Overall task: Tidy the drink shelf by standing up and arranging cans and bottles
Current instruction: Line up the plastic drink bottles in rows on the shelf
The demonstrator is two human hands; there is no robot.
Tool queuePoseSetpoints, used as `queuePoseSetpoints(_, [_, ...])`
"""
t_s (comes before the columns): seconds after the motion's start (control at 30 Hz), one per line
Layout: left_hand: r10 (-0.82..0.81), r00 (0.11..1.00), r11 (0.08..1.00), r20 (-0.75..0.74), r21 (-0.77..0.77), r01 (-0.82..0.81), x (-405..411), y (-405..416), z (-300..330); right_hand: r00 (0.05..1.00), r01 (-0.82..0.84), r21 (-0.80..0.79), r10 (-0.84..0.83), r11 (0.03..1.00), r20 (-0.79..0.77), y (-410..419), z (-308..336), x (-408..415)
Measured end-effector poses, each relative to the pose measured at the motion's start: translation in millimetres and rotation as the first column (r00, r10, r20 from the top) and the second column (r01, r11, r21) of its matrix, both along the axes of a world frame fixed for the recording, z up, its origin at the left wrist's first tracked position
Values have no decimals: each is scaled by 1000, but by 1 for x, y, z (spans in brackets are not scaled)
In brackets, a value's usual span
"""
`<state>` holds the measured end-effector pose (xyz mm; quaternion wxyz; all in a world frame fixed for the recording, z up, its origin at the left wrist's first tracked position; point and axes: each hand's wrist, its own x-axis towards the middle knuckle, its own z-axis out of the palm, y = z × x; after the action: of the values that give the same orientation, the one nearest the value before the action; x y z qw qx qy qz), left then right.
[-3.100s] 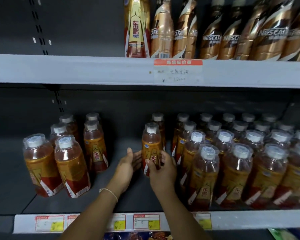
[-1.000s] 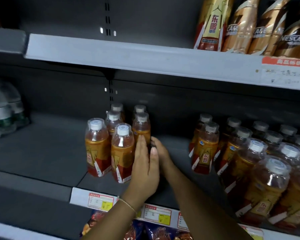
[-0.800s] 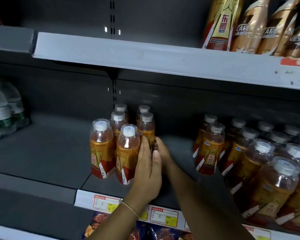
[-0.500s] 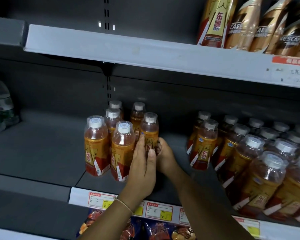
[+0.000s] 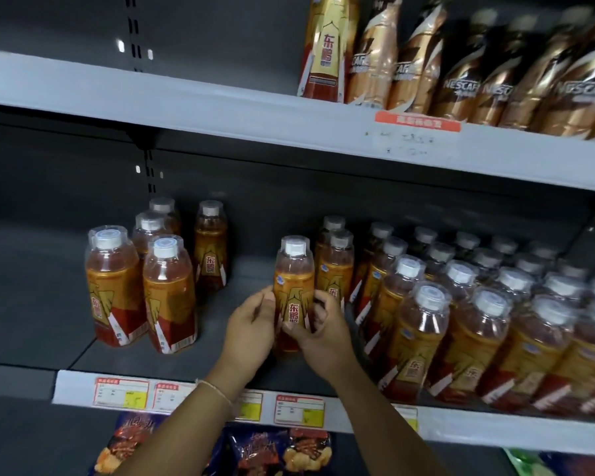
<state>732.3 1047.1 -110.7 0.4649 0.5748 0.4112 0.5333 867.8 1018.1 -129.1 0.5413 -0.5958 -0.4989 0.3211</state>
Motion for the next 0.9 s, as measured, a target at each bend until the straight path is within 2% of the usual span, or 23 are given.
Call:
queuePoseSetpoints(0.17, [-91,985,993,144,-55,100,29,-19,-8,991,89,-2,-88,996,98,-26,-4,17])
queuePoseSetpoints(0.43, [-174,965,975,195,-103,196,54,-31,-20,906,253,58,-258,966,337,-46,-7,20])
queuePoseSetpoints(0.57, [-167,972,974,165,-122,188,56,-31,-29,874,280,23,-265,960,408,-46,-9,17])
queuePoseSetpoints(0.7, [-235,967,966,95,-86,243,55,-29,-35,816,347,-27,-288,938,502,-45,-13,14])
queuePoseSetpoints(0.9, [-324,945,939,42,-105,326,53,-25,-39,814,389,-2,-343,921,469,-45,-15,16])
